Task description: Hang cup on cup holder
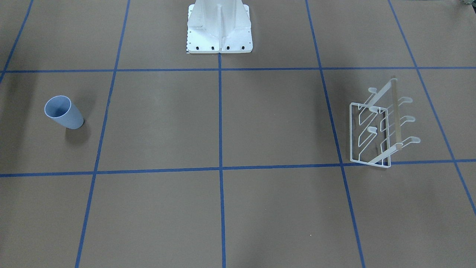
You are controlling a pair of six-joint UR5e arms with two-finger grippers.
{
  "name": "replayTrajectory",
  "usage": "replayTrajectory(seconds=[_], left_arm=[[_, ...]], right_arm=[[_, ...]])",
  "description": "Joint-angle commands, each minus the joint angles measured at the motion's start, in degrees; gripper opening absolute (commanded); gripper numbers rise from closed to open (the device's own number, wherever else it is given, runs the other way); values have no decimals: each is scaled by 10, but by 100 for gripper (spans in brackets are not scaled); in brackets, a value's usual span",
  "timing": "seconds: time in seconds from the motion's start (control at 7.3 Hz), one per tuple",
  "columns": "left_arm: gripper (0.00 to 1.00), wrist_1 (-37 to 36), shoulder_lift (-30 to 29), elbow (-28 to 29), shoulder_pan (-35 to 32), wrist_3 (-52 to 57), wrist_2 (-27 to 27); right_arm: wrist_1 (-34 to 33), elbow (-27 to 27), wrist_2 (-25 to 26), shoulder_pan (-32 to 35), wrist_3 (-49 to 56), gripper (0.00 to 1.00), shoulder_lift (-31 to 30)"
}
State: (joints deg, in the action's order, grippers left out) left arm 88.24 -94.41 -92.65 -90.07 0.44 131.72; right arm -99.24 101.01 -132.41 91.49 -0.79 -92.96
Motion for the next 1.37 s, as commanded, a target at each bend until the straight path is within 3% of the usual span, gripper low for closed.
replayTrajectory(seconds=[0.0, 1.23], left_arm=[[98, 0, -1, -2, 0, -1, -1], [98, 3, -2, -10, 25, -2, 1]], right_arm=[[0, 2, 13, 0, 0, 100, 1], [5, 27, 7, 0, -1, 100, 19]])
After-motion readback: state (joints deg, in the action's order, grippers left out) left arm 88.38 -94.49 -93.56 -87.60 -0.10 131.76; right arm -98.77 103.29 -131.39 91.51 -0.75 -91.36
